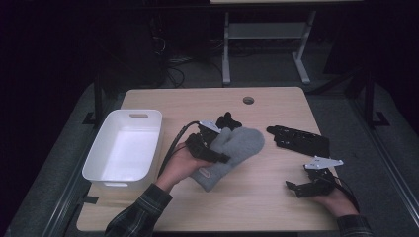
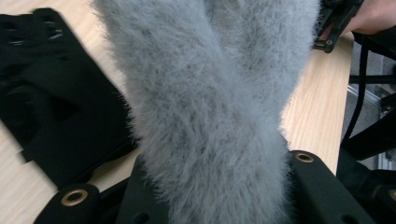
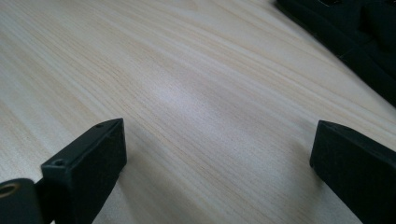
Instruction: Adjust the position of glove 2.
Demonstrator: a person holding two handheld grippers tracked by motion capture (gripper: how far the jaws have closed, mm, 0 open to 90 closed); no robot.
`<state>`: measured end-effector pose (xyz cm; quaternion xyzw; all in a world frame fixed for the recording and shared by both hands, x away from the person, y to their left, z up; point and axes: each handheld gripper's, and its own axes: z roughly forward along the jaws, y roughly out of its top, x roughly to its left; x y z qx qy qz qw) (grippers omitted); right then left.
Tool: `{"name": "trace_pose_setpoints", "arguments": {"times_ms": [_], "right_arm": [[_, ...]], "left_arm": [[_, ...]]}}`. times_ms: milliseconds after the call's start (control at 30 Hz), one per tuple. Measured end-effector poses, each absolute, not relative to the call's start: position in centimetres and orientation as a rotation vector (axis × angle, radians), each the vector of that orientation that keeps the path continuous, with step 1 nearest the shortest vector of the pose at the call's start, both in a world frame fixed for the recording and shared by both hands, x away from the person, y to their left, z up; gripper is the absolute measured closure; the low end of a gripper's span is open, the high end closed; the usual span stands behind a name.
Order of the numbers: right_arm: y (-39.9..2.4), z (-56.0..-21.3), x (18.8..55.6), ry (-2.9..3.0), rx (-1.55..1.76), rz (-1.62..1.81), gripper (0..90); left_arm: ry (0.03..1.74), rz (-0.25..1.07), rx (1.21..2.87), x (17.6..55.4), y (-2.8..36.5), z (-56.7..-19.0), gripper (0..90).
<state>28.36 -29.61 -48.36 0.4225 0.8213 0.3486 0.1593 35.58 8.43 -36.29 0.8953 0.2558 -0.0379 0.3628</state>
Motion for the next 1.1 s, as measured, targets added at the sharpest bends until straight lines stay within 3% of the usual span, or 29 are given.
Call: {"name": "trace_pose_setpoints", "arguments": {"times_ms": [1100], "right_arm": [[-29.6, -48.4, 28.4, 2.347, 1.207, 0.996, 3.4]], "left_arm": [[0.897, 0.074, 2.195, 36.9, 21.1, -29.8, 64.3]]}}
